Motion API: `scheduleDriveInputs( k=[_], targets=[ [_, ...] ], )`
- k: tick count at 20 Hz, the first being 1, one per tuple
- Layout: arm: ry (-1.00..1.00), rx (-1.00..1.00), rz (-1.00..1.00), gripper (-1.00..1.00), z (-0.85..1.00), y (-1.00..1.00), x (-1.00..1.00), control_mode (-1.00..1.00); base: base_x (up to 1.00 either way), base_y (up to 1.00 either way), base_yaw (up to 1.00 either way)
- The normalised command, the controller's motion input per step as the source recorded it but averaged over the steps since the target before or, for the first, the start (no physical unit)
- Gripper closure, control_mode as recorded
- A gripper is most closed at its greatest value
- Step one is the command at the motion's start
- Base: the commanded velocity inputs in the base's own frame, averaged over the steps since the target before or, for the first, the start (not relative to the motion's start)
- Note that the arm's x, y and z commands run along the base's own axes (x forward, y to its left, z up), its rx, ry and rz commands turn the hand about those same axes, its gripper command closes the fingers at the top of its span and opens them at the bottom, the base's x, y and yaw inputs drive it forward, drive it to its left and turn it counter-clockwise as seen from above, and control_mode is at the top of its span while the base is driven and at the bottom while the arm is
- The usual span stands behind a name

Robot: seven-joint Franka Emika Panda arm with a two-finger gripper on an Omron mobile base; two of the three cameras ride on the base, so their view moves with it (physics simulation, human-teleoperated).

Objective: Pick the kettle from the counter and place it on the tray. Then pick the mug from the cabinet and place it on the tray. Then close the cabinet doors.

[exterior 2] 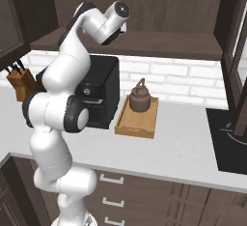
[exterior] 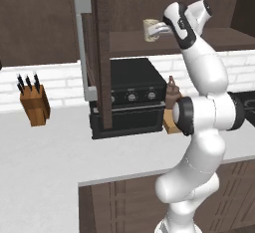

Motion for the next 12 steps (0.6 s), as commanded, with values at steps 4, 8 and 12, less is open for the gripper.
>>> scheduleDriveInputs(
  k=[4, 8, 12],
  targets=[
    [-0.06, 0.00, 0.08, 1.00, 0.00, 0.00, 0.00, -1.00, 0.00, 0.00, 0.00],
    [-0.14, 0.00, 0.05, 1.00, 0.01, 0.00, -0.30, -1.00, 0.00, 0.00, 0.00],
    [-0.16, -0.01, 0.03, 1.00, 0.06, 0.00, -0.83, -1.00, 0.00, 0.00, 0.00]
  ],
)
